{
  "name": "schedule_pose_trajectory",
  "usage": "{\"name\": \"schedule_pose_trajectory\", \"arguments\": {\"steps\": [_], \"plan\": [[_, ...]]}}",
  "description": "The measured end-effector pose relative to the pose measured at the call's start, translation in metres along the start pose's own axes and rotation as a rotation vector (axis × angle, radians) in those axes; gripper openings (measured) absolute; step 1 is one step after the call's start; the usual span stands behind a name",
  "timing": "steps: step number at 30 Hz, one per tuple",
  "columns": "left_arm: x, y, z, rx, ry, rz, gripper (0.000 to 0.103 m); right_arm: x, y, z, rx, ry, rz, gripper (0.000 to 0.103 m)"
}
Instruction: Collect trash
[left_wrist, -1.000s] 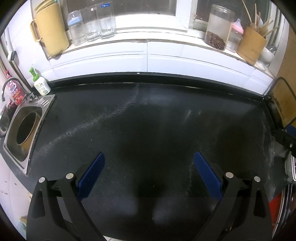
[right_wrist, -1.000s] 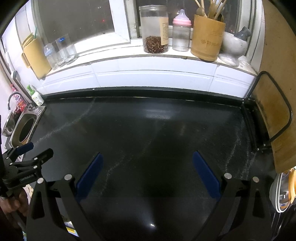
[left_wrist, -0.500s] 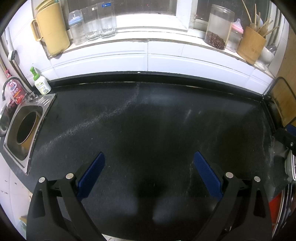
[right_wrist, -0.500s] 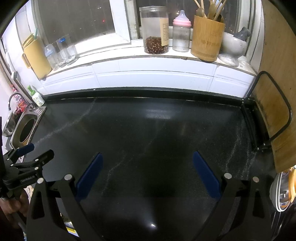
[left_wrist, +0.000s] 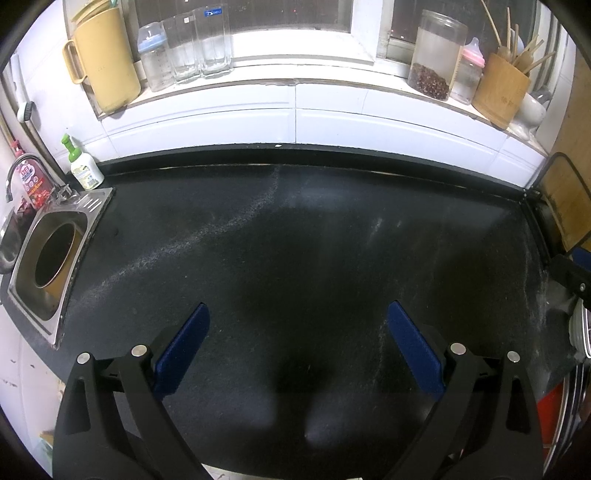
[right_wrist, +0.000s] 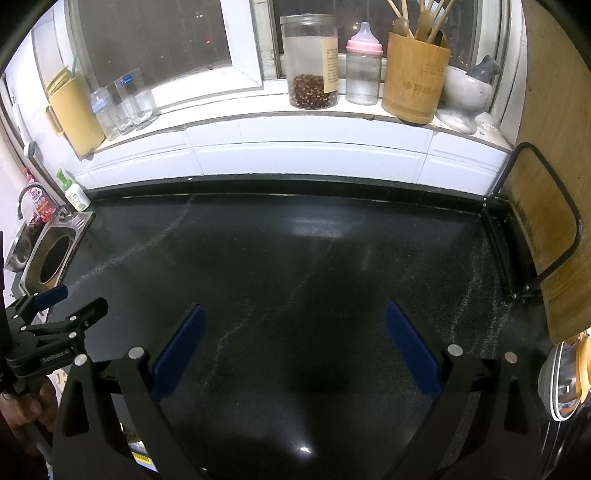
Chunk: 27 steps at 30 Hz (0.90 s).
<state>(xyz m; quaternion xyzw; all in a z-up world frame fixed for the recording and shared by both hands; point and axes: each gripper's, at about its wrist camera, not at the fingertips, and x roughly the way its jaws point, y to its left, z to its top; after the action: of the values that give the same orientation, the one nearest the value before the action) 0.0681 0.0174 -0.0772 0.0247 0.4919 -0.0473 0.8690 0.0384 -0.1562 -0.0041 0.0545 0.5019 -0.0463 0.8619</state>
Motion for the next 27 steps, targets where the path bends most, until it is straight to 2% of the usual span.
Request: {"name": "schedule_pose_trajectory", "arguments": {"steps": [27], "plan": [[-0.0036, -0.0051, -0.0032, 0.002, -0.001, 0.007, 0.094, -0.0008, -0.0004, 0.0001, -0.005, -0.001, 0.002, 0.094]]}}
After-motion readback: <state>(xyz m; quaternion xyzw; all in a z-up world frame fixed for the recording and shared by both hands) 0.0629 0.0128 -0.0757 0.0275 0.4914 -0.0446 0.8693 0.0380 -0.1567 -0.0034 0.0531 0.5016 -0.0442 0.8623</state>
